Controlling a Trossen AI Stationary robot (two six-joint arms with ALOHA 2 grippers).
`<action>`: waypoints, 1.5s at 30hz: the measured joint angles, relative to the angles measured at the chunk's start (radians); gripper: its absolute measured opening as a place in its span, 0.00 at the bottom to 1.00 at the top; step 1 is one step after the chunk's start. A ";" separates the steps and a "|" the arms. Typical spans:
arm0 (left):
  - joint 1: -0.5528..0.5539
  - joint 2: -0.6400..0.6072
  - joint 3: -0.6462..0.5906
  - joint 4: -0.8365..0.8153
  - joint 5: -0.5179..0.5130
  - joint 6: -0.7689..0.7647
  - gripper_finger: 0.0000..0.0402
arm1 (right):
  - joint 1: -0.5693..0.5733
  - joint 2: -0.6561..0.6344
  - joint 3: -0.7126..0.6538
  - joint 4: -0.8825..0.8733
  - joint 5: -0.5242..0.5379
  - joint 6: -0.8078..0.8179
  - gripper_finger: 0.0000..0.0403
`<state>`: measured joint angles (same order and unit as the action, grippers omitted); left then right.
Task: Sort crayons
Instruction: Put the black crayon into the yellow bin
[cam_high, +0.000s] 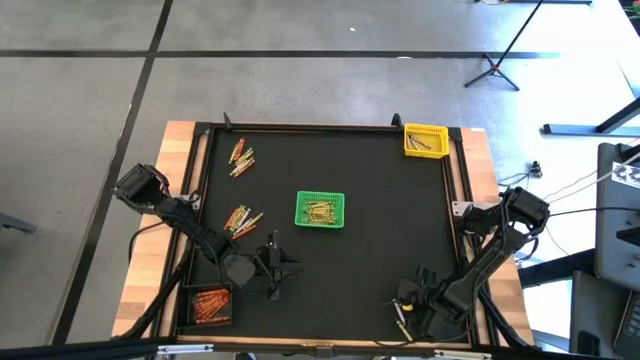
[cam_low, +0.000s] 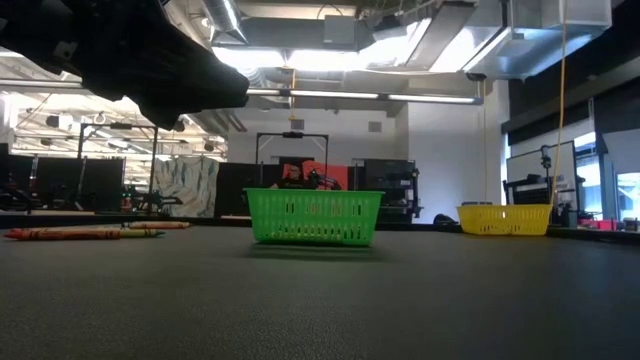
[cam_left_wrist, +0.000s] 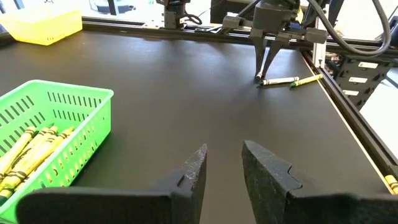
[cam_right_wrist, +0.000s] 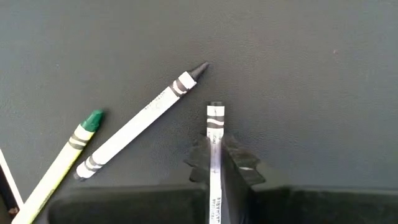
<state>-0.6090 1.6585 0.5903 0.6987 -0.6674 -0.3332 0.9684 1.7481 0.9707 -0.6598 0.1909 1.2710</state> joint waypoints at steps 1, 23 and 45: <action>0.000 0.000 0.000 0.000 0.000 0.000 0.22 | 0.000 0.000 0.000 0.000 0.000 -0.002 0.03; 0.000 0.000 0.000 -0.001 0.000 -0.001 0.22 | -0.074 -0.154 -0.003 0.000 0.058 -0.159 0.06; -0.006 0.000 0.000 -0.001 0.008 0.069 0.22 | -0.516 -0.215 -0.002 0.260 0.208 -0.855 0.06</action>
<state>-0.6155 1.6585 0.5903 0.6975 -0.6594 -0.2638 0.4522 1.5333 0.9688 -0.3997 0.3989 0.4160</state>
